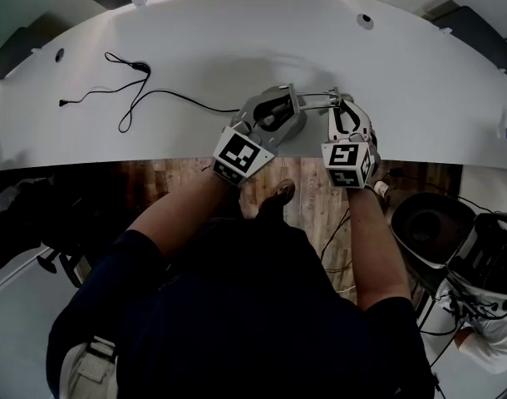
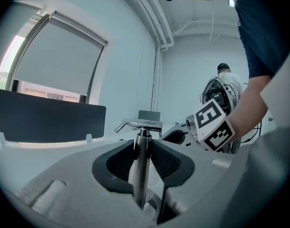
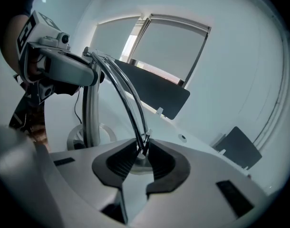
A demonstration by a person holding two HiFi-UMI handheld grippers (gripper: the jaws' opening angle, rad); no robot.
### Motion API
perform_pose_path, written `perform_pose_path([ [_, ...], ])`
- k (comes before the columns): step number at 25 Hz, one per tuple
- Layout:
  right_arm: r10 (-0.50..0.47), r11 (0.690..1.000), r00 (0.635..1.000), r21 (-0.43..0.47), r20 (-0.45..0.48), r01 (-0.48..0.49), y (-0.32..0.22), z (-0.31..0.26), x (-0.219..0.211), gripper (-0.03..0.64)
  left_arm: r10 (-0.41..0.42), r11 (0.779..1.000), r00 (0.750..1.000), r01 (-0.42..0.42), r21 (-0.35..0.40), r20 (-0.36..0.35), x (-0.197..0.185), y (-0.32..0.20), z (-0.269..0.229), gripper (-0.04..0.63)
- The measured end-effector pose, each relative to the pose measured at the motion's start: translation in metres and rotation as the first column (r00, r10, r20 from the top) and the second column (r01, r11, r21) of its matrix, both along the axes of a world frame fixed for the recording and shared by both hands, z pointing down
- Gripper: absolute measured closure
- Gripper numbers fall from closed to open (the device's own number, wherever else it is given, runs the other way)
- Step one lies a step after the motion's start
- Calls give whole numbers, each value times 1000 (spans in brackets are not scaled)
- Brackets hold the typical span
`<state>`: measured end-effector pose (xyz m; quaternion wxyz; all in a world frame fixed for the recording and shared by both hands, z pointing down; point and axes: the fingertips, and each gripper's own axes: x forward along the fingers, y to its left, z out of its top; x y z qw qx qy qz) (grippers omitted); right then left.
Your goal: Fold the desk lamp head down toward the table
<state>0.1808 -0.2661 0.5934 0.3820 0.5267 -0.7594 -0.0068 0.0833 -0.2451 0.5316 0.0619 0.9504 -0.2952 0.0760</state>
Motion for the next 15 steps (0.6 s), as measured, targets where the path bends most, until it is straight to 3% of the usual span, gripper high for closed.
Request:
perform_pose_path([
  [5, 23, 1000, 997, -13, 74, -22, 24, 10, -27, 535, 7, 1000, 1000, -7, 11, 9, -15, 22, -4, 485],
  [9, 36, 999, 992, -9, 120, -35, 26, 19, -19, 538, 11, 1000, 1000, -12, 13, 26, -2, 24, -1, 485],
  [12, 47, 999, 990, -5, 134, -47, 37, 17, -21, 540, 3, 1000, 1000, -3, 22, 10, -3, 34, -6, 485],
  [15, 43, 999, 991, -14, 124, -41, 28, 13, -26, 538, -2, 999, 999, 0, 36, 47, -8, 24, -6, 485],
])
